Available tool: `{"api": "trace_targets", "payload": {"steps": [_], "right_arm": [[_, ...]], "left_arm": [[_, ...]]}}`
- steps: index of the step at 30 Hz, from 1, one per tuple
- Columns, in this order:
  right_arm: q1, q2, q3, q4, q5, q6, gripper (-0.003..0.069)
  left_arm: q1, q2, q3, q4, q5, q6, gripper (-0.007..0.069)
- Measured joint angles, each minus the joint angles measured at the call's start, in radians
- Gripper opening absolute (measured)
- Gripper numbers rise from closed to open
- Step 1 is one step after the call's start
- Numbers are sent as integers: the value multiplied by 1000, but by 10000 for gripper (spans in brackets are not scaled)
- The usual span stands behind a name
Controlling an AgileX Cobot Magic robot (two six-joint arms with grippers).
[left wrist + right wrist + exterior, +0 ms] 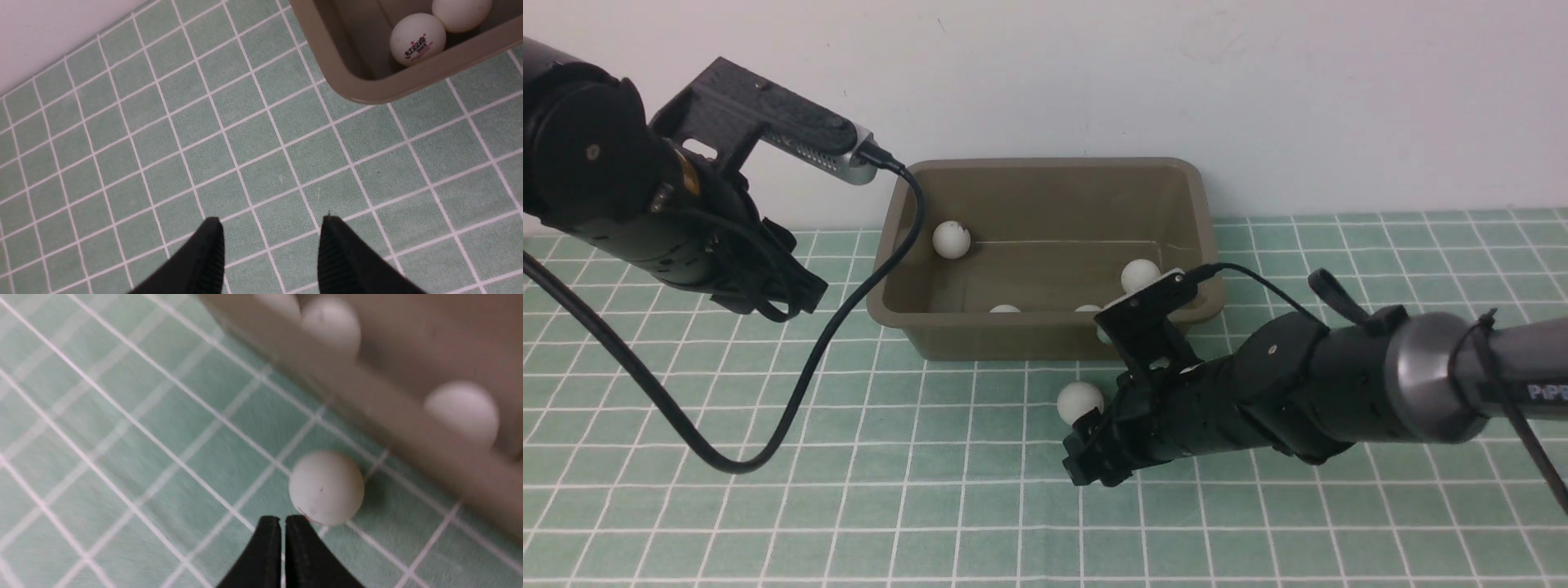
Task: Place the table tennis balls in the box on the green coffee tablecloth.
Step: 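Reach for and grasp a ping pong ball on the table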
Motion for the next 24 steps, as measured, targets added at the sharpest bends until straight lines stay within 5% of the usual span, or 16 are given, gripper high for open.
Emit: {"api": "trace_targets", "payload": {"steps": [6,16,24], "right_arm": [[-22,-147,0,-81,185,46,-15],[-24,-220,2,-134,270,61,2],[-23,-170,2,-50,250,100,160]], "left_arm": [[0,0,0,-6,13,0,288],[0,0,0,-16,22,0,288],[0,0,0,-16,22,0,288]]}}
